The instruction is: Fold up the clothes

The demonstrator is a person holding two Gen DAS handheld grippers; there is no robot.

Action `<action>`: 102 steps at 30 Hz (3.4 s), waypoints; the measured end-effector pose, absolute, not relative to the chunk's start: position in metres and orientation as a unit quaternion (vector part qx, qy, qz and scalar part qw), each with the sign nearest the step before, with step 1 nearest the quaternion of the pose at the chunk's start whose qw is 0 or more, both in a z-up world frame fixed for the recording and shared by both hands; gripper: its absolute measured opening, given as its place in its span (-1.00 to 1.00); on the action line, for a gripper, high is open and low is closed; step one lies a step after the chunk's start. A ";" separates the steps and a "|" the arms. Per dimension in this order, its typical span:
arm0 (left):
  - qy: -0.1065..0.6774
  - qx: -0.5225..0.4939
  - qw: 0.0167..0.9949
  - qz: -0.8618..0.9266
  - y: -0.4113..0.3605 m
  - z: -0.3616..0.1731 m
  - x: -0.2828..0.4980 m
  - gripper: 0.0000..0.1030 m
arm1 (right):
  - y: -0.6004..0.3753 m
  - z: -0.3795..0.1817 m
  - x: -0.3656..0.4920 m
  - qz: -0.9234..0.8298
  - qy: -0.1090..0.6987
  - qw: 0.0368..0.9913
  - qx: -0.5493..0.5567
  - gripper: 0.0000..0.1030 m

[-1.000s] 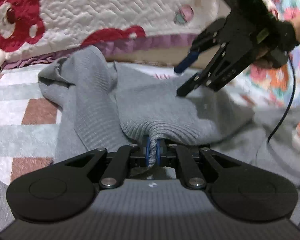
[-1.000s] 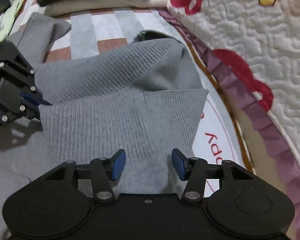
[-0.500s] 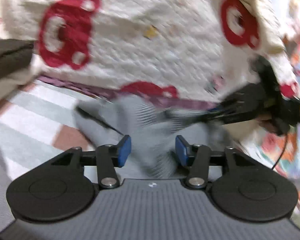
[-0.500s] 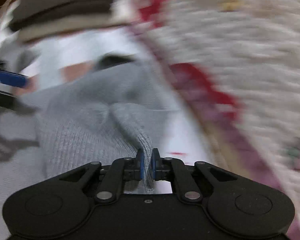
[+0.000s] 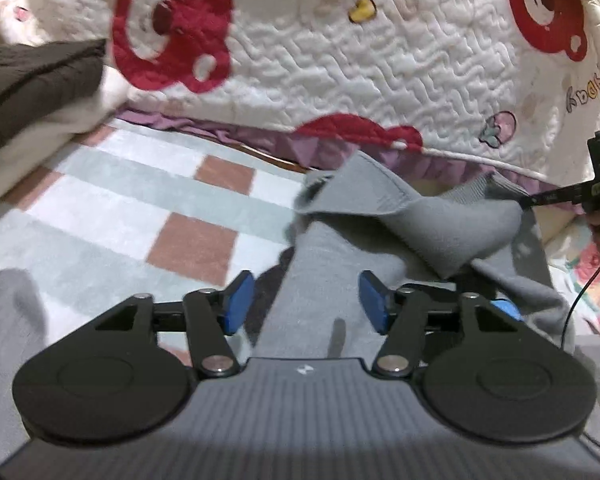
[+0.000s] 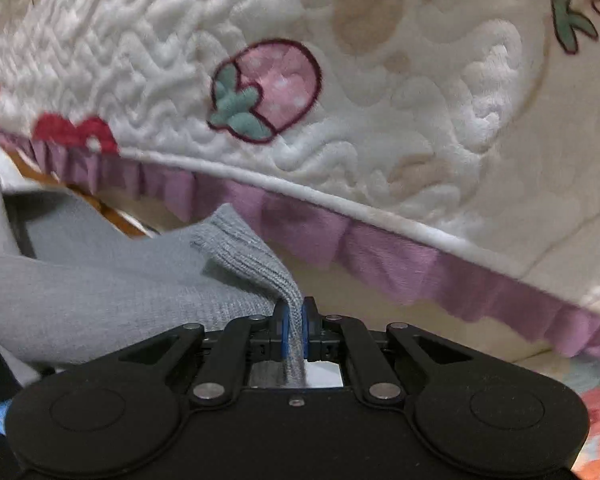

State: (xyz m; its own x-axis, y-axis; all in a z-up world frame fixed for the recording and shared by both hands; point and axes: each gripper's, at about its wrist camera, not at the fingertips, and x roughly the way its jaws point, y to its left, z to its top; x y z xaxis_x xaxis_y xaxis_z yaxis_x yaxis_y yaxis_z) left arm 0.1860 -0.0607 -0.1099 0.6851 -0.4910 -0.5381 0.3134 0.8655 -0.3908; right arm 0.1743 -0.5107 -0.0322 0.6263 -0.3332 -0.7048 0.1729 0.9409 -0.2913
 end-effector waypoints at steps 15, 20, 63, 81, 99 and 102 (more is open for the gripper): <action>0.452 -0.226 0.838 -0.204 -0.089 -0.144 0.333 0.26 | -0.536 -0.045 0.127 -0.126 0.340 0.932 -0.013 -0.88; 0.455 -0.233 0.809 -0.290 -0.115 -0.142 0.331 0.29 | -0.543 -0.057 0.113 -0.118 0.330 0.936 0.012 -0.88; 0.343 0.017 0.913 -0.220 -0.149 -0.050 0.288 0.18 | -0.628 -0.044 0.058 -0.199 0.271 0.923 0.188 -0.52; 0.433 -0.021 0.874 -0.221 -0.067 -0.145 0.156 0.20 | -0.578 -0.116 -0.054 -0.076 0.411 0.897 0.145 -0.14; 0.407 -0.002 0.872 -0.270 -0.074 -0.136 0.148 -0.89 | -0.543 -0.103 -0.020 -0.059 0.416 0.903 0.092 -0.86; 0.391 -0.007 0.881 -0.265 -0.067 -0.115 0.135 -0.89 | -0.544 -0.072 -0.059 -0.125 0.381 0.912 0.088 -0.89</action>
